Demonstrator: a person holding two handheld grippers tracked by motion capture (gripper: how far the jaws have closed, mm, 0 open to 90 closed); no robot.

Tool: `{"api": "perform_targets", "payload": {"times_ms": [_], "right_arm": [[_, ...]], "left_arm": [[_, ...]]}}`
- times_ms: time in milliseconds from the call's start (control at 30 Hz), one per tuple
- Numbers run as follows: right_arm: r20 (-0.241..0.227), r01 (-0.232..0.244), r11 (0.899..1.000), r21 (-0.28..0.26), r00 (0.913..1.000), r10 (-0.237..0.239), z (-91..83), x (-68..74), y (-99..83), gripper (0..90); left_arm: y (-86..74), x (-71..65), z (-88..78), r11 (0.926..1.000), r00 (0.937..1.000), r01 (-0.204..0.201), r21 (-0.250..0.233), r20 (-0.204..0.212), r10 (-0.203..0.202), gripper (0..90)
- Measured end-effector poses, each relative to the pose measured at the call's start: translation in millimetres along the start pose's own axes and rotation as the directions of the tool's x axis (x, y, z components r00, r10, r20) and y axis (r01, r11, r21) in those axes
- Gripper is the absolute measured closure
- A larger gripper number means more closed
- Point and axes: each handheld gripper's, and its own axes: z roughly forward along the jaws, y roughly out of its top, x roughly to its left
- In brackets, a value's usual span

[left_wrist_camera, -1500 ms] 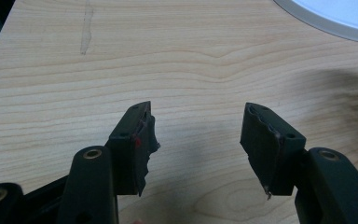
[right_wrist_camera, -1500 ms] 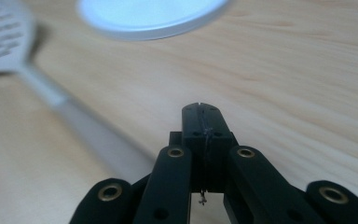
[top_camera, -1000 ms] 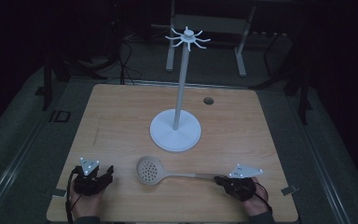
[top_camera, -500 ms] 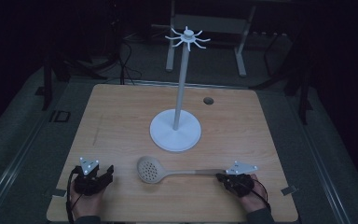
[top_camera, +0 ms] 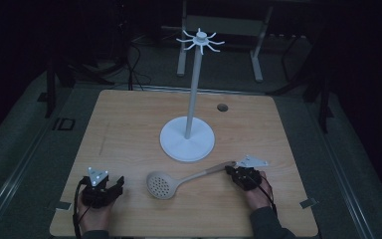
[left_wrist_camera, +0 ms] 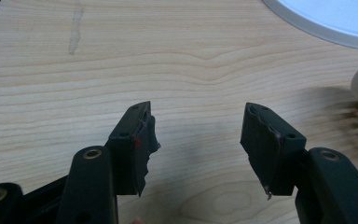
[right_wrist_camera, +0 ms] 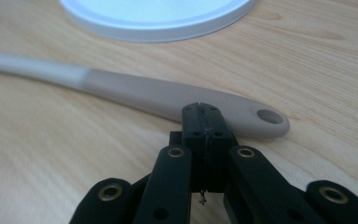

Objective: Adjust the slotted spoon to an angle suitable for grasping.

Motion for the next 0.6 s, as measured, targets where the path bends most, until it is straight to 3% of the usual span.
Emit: {"api": "perform_targets", "payload": {"times_ms": [167,300,600], "right_arm": [[0.018,-0.017,0.999,-0.028,0.9997,0.017,-5.6,-1.0,0.2,89.9],[0.019,-0.057,0.997,-0.058,0.9981,0.058,-14.2,-7.3,0.9,88.8],[0.030,-0.123,0.988,-0.095,0.9915,0.127,-34.5,-22.6,-3.2,80.2]], "left_arm": [[0.0,-1.9,-0.7,0.9999,0.9998,-0.010,0.003,0.015,0.010,43.7],[0.5,-5.0,-1.3,0.9998,0.9993,-0.021,0.003,0.030,0.021,43.8],[14.4,-21.8,-11.4,0.9952,0.9916,-0.093,-0.029,0.087,0.096,43.8]]}}
